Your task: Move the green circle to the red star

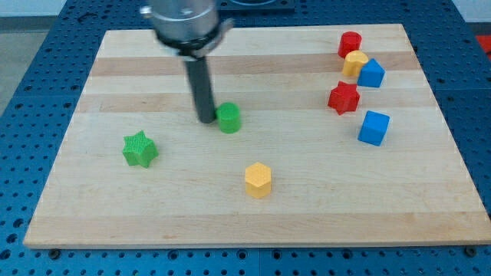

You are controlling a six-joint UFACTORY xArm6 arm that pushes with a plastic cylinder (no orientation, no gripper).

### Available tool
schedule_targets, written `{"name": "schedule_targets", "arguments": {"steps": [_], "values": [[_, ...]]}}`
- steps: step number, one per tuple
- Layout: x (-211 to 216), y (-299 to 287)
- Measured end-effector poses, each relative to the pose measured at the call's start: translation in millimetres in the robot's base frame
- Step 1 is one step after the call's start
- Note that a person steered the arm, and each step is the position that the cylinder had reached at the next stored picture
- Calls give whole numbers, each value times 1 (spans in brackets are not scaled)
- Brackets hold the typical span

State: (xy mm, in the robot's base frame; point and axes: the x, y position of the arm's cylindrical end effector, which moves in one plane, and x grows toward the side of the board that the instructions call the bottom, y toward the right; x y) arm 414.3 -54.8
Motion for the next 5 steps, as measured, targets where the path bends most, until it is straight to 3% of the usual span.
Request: {"name": "schedule_targets", "arguments": {"steps": [2,3,4,5], "values": [[-16,105],[-16,89],[-2,45],[26,37]]}}
